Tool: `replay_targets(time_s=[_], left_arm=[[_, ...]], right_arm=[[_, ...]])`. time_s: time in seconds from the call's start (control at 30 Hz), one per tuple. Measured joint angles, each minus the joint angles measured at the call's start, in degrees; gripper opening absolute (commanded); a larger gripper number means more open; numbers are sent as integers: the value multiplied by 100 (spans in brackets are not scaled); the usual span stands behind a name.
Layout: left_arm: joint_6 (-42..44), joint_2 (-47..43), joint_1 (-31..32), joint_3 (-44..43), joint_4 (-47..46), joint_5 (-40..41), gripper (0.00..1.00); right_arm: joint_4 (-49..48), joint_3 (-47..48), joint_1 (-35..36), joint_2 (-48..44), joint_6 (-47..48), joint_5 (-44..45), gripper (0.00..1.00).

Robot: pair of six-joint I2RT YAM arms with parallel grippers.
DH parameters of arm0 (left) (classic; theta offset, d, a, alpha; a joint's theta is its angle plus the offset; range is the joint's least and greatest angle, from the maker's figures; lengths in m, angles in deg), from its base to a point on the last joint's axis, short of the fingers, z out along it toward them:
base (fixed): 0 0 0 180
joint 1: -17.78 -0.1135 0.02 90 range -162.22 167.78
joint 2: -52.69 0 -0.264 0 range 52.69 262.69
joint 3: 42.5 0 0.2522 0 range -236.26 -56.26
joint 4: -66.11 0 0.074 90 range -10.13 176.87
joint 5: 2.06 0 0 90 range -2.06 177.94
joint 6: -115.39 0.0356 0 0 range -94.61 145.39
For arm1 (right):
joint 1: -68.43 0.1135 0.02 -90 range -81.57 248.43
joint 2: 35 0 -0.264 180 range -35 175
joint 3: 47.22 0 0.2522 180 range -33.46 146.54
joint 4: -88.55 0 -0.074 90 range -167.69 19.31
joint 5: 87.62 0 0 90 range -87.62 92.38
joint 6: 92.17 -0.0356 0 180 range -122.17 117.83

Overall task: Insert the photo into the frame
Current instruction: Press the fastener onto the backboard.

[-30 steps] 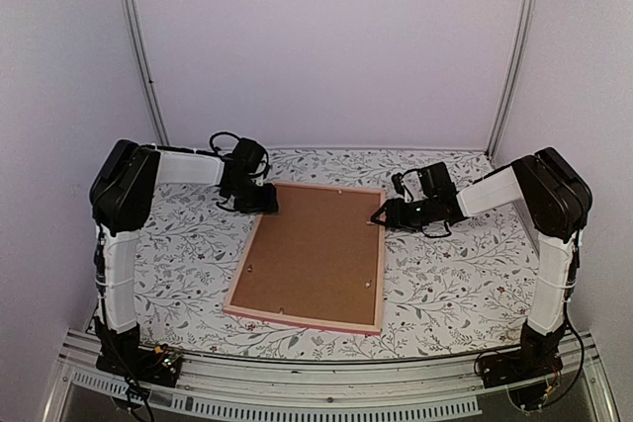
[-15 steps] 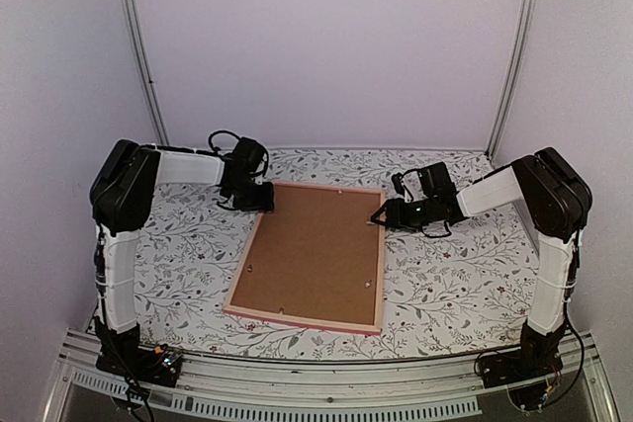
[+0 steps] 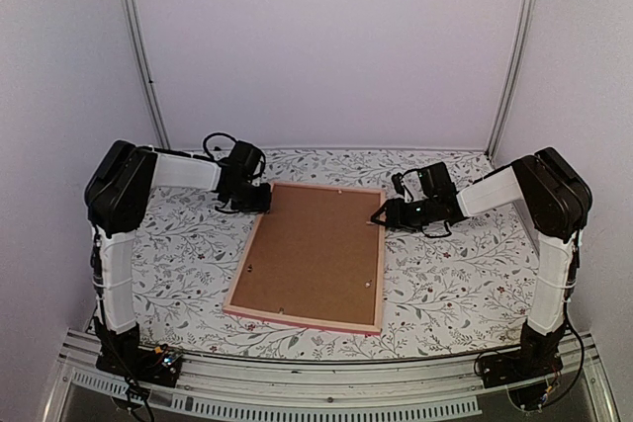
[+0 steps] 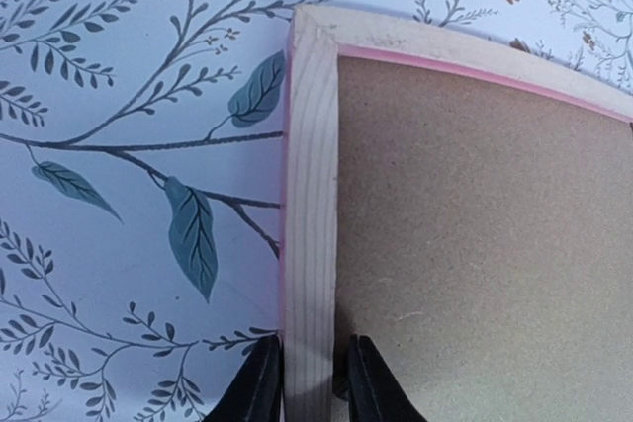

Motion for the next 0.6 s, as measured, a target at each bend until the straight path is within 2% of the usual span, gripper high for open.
replay_targets(time_s=[0.37, 0.6], left_arm=[[-9, -149, -9, 260, -195, 15, 18], [-13, -297, -68, 431, -107, -238, 26]], right_arm=[[4, 0, 0, 2, 0, -44, 58], [28, 9, 2, 2, 2, -133, 59]])
